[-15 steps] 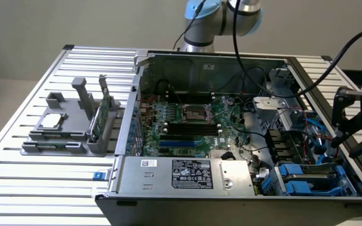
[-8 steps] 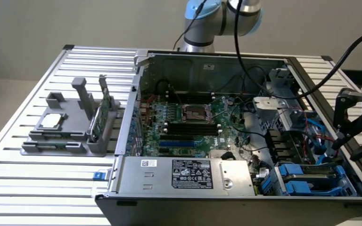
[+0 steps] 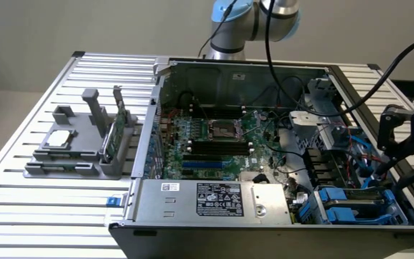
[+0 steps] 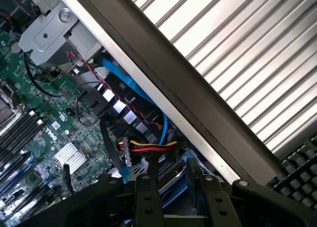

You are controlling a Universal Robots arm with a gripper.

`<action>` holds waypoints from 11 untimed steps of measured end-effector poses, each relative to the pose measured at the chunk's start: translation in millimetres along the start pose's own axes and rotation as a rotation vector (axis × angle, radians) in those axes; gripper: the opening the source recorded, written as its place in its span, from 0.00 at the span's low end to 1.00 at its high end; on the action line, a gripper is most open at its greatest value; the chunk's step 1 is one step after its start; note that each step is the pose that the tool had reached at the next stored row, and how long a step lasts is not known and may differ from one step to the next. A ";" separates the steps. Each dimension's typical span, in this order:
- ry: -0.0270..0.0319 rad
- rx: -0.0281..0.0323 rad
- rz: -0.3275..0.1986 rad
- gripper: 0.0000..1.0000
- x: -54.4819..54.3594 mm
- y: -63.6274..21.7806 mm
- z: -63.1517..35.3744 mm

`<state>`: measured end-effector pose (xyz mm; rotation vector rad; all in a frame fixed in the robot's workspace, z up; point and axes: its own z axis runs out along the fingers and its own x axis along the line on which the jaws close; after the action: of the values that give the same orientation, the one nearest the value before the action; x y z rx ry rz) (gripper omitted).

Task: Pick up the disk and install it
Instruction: 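Insert the first disk wire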

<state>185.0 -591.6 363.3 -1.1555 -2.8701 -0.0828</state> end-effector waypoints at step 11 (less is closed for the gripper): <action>-0.0046 -0.0084 0.140 0.36 1.1 -2.1 12.8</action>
<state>182.5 -591.5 350.5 -1.3552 -2.7854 -0.0871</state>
